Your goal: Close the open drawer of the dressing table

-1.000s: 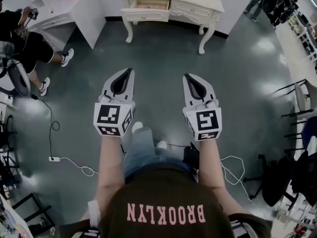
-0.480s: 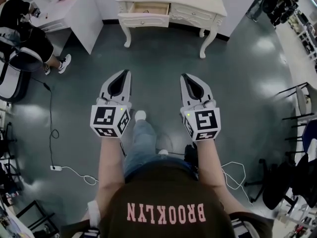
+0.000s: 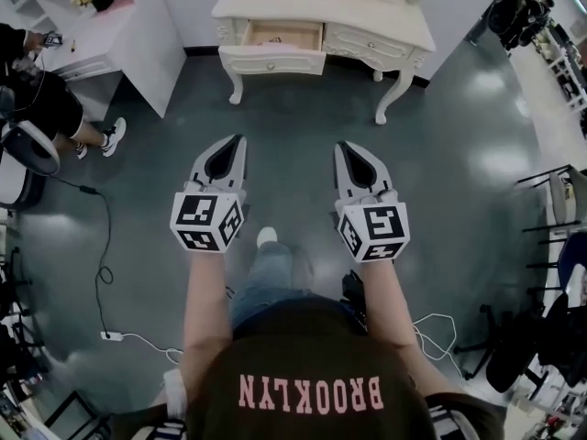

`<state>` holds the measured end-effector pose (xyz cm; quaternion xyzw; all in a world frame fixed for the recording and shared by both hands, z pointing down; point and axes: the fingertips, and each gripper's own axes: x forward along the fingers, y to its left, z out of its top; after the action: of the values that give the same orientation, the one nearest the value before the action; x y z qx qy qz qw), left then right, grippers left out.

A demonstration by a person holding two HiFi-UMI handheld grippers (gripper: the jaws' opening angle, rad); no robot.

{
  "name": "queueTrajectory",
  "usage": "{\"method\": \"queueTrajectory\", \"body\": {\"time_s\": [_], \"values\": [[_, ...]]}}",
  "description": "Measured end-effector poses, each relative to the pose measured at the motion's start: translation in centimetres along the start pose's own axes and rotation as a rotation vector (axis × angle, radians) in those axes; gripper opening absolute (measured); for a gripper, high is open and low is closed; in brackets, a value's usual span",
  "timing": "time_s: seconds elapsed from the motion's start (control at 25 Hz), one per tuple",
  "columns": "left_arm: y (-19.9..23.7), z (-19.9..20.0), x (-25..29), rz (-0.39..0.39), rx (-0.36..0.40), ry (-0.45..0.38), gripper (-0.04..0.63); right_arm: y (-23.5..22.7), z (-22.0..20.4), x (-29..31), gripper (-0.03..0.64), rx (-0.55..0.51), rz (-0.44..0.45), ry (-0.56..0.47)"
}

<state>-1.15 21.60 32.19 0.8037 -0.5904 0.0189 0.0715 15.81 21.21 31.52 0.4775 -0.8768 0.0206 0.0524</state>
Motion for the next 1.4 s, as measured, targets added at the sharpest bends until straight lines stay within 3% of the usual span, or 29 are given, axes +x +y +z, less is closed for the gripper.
{"method": "queueTrajectory", "body": {"time_s": [0.48,0.84,1.08,1.32,1.4], "values": [[11.1,-0.8,10.4,-0.049,0.008,0.088,0.005,-0.6,-1.3,15.2,-0.008,0.034,-0.052,0.063],[14.6,-3.1,12.8,0.000,0.020,0.142,0.005,-1.4,-3.5,20.7,-0.005,0.053,-0.078,0.110],[16.4,-3.6,16.0,0.018,0.013,0.163,0.005,-3.7,-5.2,24.8,0.139,0.093,-0.096,0.158],[18.4,-3.6,19.9,0.038,0.006,0.173,0.005,-6.8,-7.0,29.9,0.166,0.146,-0.127,0.204],[19.1,-3.6,21.2,0.046,0.002,0.180,0.005,-7.8,-7.7,31.7,0.206,0.153,-0.136,0.234]]}}
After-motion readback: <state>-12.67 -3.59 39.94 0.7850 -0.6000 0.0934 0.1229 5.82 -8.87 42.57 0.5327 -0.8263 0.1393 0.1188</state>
